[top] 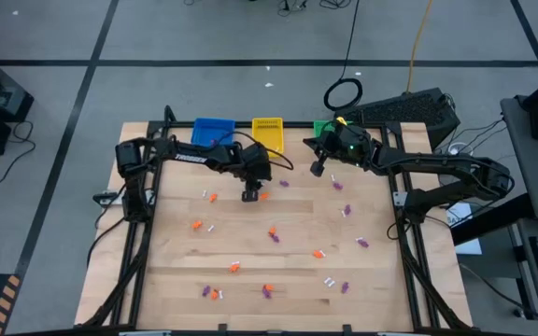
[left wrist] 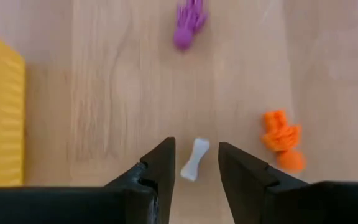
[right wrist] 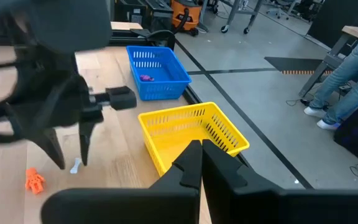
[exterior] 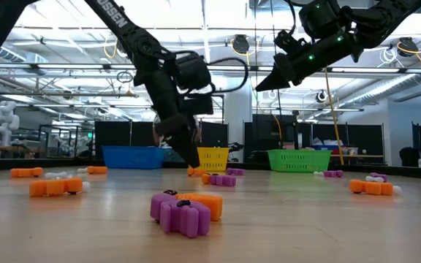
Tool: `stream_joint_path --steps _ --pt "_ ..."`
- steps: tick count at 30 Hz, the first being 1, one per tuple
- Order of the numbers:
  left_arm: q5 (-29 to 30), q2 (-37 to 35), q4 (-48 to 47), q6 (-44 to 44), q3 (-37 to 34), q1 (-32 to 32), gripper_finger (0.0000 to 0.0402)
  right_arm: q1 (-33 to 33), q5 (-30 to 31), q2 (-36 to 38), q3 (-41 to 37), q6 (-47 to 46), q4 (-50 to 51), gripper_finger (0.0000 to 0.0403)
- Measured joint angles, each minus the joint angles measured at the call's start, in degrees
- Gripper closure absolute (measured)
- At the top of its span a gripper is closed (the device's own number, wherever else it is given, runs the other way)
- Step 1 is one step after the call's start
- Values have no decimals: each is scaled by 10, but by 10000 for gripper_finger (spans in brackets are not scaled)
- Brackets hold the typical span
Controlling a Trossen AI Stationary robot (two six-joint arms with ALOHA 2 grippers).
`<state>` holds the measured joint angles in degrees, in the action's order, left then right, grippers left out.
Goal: Sort Halloween decoration
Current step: Put the white bone toy into the yellow bin
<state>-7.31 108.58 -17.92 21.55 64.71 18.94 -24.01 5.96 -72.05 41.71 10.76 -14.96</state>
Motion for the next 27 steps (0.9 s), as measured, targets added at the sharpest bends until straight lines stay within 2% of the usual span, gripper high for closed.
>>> stream_joint_path --steps 10,14,19,27 --pt "-5 38 8 24 2 2 279 1 0 0 0 1 2 403" --pt "-7 41 2 24 2 2 316 1 0 0 0 2 2 403" --pt "-15 42 -3 27 2 2 386 1 0 0 0 2 2 403" --pt "13 8 -11 28 -1 8 398 1 0 0 0 2 2 403"
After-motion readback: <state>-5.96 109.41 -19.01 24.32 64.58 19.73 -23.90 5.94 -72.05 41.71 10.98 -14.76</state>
